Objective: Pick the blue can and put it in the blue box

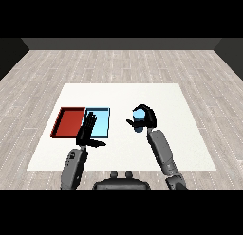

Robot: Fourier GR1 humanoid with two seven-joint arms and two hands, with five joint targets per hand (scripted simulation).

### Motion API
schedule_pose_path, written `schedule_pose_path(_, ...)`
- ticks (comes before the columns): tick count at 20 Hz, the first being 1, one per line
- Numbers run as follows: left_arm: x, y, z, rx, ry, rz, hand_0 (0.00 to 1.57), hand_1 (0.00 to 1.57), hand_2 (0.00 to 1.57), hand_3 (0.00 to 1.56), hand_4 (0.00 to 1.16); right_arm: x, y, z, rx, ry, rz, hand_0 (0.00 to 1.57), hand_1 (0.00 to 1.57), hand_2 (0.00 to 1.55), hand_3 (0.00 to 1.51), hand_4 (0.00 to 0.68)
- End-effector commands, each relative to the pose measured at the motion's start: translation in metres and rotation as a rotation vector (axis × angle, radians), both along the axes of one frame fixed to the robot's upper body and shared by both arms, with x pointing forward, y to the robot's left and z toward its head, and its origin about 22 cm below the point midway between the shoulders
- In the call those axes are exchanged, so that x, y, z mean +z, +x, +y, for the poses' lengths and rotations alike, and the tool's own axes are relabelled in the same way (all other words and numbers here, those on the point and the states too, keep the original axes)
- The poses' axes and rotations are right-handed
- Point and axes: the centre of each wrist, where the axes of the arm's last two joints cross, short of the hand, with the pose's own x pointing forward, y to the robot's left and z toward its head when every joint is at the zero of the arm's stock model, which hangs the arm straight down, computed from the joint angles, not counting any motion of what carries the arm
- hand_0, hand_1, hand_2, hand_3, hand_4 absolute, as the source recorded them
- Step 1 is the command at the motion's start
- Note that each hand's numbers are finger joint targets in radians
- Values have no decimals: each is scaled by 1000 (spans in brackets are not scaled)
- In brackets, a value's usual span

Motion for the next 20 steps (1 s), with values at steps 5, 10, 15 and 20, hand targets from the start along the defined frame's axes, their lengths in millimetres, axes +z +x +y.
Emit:
schedule_pose_path(5,6,-2,-32,-69,6,50,0,0,0,0,0,-3,-16,-9,32,-1,-29,1437,1437,1462,1435,620)
schedule_pose_path(10,19,7,-77,-70,55,92,0,0,0,0,0,-2,-15,39,59,-16,-39,1456,1456,1468,1431,619)
schedule_pose_path(15,-5,24,-80,-66,89,64,0,0,0,0,0,10,-18,28,74,-37,-43,1444,1444,1451,1430,606)
schedule_pose_path(20,-2,26,-90,-85,104,98,0,0,0,0,0,8,-17,56,106,-43,-47,1426,1426,1461,1425,627)
